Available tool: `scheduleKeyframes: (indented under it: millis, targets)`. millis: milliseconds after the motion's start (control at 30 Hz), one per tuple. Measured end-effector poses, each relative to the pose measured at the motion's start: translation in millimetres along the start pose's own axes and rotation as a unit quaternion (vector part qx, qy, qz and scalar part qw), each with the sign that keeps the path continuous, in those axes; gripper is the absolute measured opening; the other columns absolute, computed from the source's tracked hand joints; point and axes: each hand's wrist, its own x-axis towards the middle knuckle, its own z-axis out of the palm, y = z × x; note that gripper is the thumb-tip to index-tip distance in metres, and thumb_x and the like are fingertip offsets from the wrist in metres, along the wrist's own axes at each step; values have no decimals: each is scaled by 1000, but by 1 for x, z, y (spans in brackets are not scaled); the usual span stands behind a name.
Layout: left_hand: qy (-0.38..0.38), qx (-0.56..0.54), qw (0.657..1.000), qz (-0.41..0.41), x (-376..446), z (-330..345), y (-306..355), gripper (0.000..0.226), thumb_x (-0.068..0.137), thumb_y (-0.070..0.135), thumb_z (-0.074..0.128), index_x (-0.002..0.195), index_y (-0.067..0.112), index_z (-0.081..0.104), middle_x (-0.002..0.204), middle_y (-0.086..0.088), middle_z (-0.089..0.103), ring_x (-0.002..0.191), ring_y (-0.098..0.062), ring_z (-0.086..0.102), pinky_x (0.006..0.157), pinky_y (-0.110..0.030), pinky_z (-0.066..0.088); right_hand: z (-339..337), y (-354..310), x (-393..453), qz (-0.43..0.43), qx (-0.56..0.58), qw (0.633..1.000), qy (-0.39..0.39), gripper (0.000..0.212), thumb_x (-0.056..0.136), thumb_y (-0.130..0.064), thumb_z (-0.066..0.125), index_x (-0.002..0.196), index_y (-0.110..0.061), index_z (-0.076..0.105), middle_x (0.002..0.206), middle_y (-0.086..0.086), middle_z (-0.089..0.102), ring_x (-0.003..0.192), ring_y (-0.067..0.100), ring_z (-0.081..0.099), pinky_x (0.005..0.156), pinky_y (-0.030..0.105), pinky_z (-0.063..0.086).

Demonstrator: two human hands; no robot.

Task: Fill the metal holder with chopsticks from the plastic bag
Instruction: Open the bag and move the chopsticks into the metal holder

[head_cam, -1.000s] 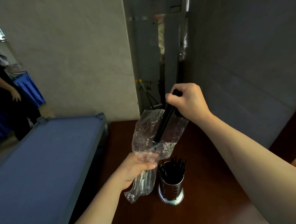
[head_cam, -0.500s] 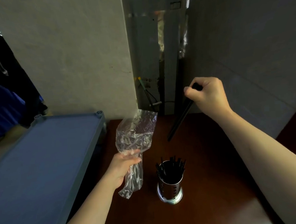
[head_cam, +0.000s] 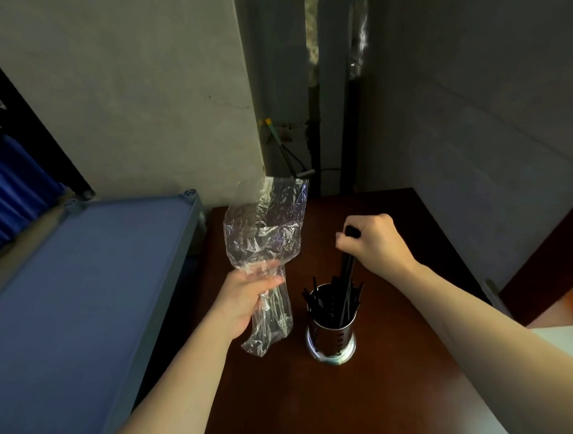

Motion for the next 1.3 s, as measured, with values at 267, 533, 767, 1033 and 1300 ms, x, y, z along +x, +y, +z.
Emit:
scheduleKeyframes:
  millis: [267,533,767,1033,1300]
  targets:
    - [7,1,1000,-3,-3,-5,1,31,80,7,81,102,29,80,120,2,74,110,-16,62,102,-40,39,-15,-4,15,8,23,1000,12,32,93,-17,69,67,0,61,50,9,49,40,7,40,41,23,29]
    - [2,-11,1000,-1,-5,-5,3,37,79,5,81,111,23,77,122,4,73,122,-14,59,118,-47,31,-34,-20,26,-37,48,995,81,29,93,-15,69,67,-9,61,44,-11,41,36,6,41,38,11,22]
    - [0,-12,1000,2,-7,-7,2,32,79,6,81,101,29,81,124,4,72,125,-19,58,115,-48,32,-11,-26,15,-101,-29,993,50,27,94,-12,68,71,1,62,51,8,54,41,13,47,40,28,34]
    - [8,-2,1000,-1,-11,-11,-3,32,81,7,81,103,30,80,122,5,73,123,-17,60,113,-46,34,10,-8,4,-106,-52,993,5,29,95,-12,68,70,3,61,54,17,55,44,29,51,43,40,38]
    - [9,8,1000,-3,-13,-12,-6,32,81,7,81,104,28,80,123,-3,73,116,-18,60,114,-46,33,23,14,-3,-71,-60,995,-31,29,97,-17,67,74,1,62,57,16,58,48,29,55,46,46,45]
